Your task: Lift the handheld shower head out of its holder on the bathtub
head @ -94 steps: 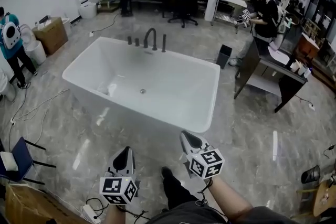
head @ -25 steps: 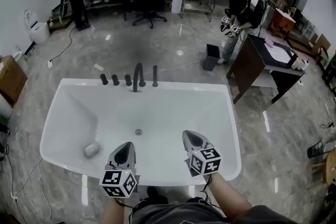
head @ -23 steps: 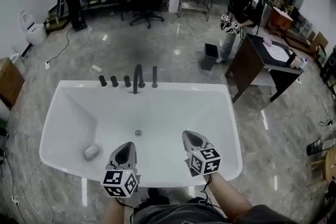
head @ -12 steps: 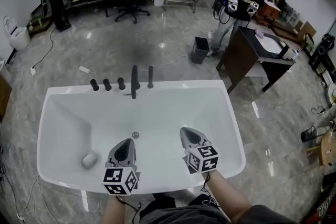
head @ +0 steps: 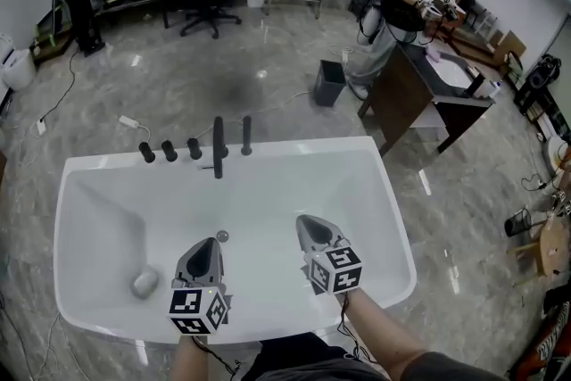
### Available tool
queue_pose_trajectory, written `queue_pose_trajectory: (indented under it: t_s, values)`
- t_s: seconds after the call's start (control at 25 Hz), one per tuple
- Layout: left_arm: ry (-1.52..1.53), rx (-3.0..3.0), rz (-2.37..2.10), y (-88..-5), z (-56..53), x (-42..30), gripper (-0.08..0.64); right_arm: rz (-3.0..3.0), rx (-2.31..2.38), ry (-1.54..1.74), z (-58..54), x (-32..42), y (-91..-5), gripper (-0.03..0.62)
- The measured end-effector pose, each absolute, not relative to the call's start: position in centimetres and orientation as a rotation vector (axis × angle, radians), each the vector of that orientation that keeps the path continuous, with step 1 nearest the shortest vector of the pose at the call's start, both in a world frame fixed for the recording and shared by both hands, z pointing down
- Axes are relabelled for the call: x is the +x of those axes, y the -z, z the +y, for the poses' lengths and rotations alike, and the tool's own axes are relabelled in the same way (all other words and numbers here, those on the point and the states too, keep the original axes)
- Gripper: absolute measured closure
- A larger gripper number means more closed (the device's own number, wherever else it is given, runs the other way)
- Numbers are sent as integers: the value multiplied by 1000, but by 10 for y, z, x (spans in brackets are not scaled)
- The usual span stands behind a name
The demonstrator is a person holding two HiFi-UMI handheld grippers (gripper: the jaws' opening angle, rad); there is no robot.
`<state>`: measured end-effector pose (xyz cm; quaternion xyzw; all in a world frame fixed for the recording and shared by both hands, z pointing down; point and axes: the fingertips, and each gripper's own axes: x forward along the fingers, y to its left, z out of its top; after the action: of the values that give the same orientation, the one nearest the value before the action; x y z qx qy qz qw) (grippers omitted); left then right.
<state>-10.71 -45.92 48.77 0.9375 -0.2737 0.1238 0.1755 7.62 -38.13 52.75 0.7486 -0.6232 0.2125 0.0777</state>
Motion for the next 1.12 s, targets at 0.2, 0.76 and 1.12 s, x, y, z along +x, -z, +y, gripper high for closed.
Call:
queue_pose_trajectory:
  t_s: [0.2, 0.76, 1.12]
  values:
    - [-349, 2656, -807, -494, -478, -88, 545, -1899, 2227, -629, -409, 91, -539, 563]
    - [-354, 2650, -912, -522, -545, -21, 545, -1932, 2235, -557, -498, 167, -571, 563]
    - [-353, 2619, -940, -551, -576, 12, 545, -1947, 2190, -560, -547, 184, -604, 563]
